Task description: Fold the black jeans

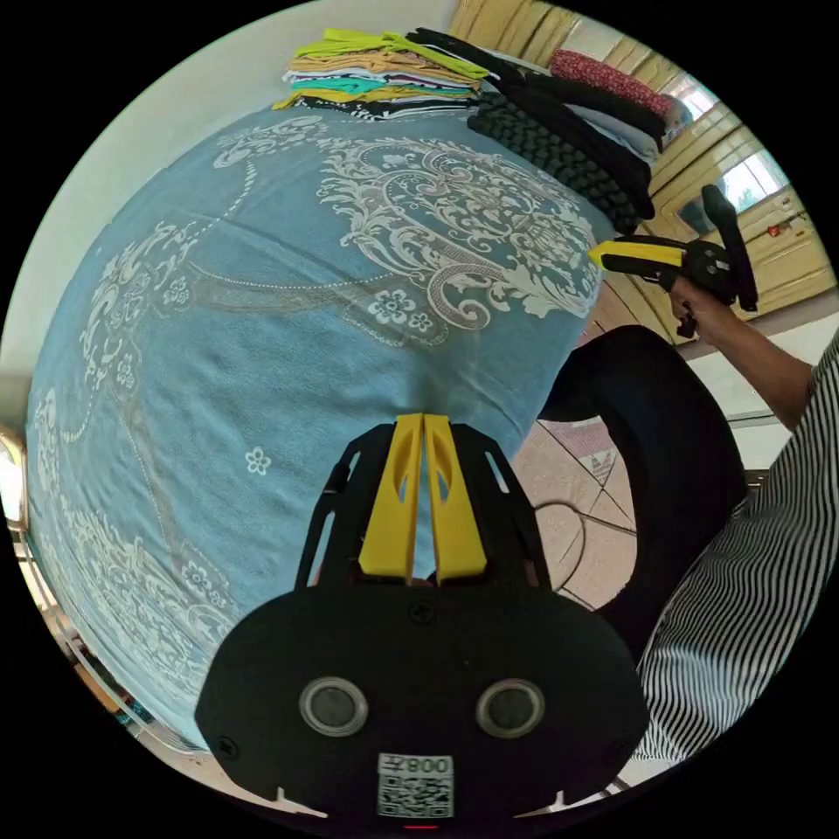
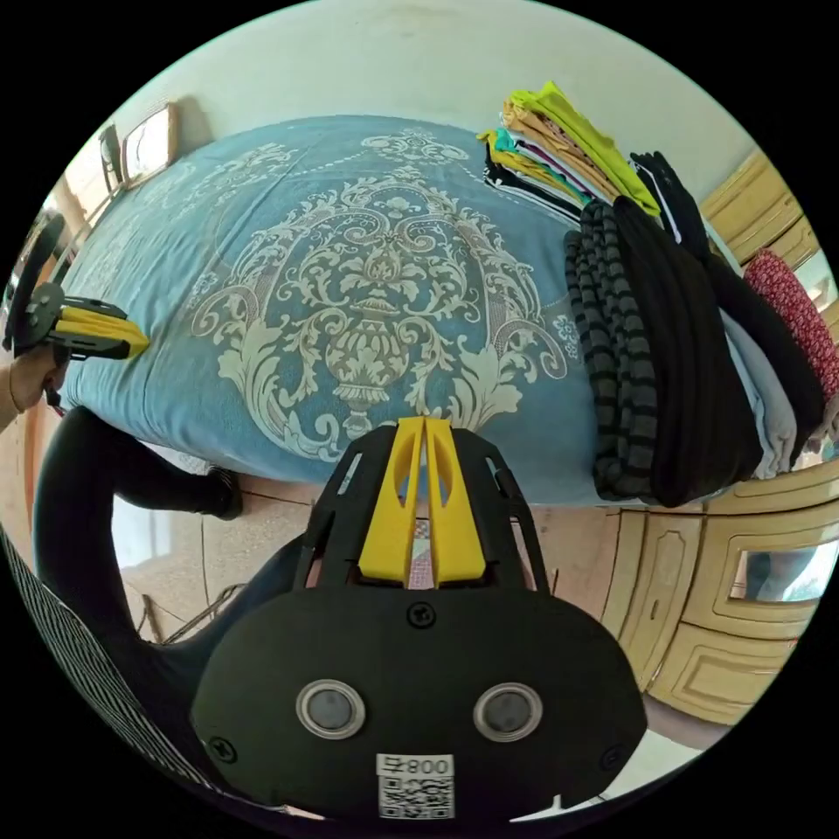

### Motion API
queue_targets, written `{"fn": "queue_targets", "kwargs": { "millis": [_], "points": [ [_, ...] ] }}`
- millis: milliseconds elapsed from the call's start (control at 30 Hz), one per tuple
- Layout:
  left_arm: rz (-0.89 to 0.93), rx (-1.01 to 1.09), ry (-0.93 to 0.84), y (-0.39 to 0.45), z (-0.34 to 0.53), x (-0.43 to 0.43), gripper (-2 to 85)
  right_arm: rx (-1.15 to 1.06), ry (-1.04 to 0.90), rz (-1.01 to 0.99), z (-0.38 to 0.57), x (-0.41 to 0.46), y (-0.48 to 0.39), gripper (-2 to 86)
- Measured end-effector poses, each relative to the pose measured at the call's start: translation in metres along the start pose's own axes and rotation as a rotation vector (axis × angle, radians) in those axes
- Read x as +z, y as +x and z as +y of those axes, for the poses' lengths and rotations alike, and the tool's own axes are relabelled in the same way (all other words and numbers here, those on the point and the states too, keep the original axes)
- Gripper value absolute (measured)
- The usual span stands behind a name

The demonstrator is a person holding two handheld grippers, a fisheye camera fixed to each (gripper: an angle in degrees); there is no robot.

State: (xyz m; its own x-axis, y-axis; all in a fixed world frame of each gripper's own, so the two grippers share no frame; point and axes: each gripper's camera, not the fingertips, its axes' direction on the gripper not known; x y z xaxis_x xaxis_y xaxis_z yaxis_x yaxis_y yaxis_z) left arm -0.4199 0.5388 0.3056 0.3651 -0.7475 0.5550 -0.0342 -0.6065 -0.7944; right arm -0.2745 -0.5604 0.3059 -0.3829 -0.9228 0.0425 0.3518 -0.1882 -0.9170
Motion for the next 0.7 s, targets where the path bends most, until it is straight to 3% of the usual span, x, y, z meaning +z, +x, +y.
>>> {"fn": "queue_targets", "kwargs": {
  "millis": [167, 333, 400, 533, 700],
  "points": [
    [0.145, 0.027, -0.039, -0.031, -0.029, 0.051, 0.1, 0.039, -0.101, -0.140, -0.034, 0.054, 0.020, 0.1],
    [0.281, -0.078, -0.110, -0.064, -0.055, 0.103, 0.1, 0.159, -0.240, -0.315, -0.081, 0.104, 0.054, 0.0],
    [0.368, -0.132, -0.184, -0.074, -0.080, 0.122, 0.1, 0.215, -0.151, -0.405, -0.125, 0.099, 0.092, -0.1],
    [0.499, -0.155, -0.125, -0.084, -0.131, 0.124, 0.2, 0.236, 0.052, -0.258, -0.225, 0.091, 0.176, 0.5],
    [0.624, -0.156, -0.091, -0.096, -0.219, 0.144, 0.3, 0.365, 0.307, -0.196, -0.400, 0.121, 0.356, 6.2]
  ]
}}
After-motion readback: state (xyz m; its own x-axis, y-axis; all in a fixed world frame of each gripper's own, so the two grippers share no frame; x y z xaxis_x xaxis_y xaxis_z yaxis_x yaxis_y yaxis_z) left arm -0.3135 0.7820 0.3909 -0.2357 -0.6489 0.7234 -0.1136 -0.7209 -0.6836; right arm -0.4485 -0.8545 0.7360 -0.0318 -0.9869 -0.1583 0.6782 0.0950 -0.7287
